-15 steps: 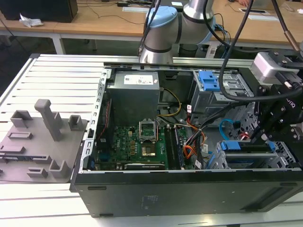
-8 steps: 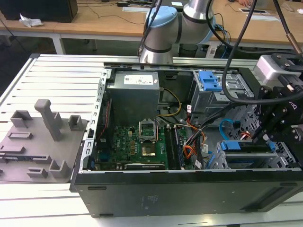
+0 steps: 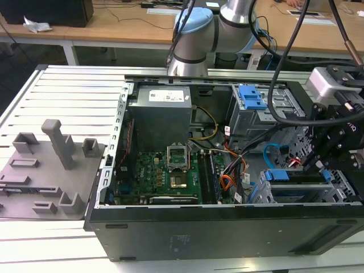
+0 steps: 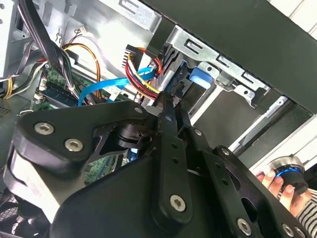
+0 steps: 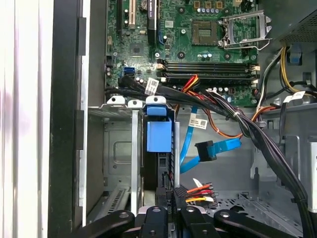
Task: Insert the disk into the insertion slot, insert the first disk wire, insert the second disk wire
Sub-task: 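Insert the first disk wire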
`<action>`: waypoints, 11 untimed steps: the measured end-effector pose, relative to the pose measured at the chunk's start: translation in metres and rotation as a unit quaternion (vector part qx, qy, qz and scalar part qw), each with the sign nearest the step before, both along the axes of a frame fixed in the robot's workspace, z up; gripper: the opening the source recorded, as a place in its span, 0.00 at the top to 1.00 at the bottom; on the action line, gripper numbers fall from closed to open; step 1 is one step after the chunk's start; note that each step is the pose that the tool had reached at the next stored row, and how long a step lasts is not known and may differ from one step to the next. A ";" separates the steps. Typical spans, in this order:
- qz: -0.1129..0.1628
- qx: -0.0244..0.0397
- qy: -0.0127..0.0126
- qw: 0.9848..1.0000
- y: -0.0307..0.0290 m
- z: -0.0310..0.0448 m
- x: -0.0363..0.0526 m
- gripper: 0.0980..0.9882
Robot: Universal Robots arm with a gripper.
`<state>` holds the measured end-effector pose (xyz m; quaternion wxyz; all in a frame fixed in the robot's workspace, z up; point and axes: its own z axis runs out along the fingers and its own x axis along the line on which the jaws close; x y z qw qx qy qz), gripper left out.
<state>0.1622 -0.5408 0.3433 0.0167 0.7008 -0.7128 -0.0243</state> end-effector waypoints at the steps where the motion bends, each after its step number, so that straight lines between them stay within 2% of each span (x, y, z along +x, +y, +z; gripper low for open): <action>1: 0.000 0.000 0.000 1.000 0.0000 -0.0003 0.0002 0.92; 11: 0.001 0.000 0.000 1.000 -0.0001 -0.0090 0.0036 0.92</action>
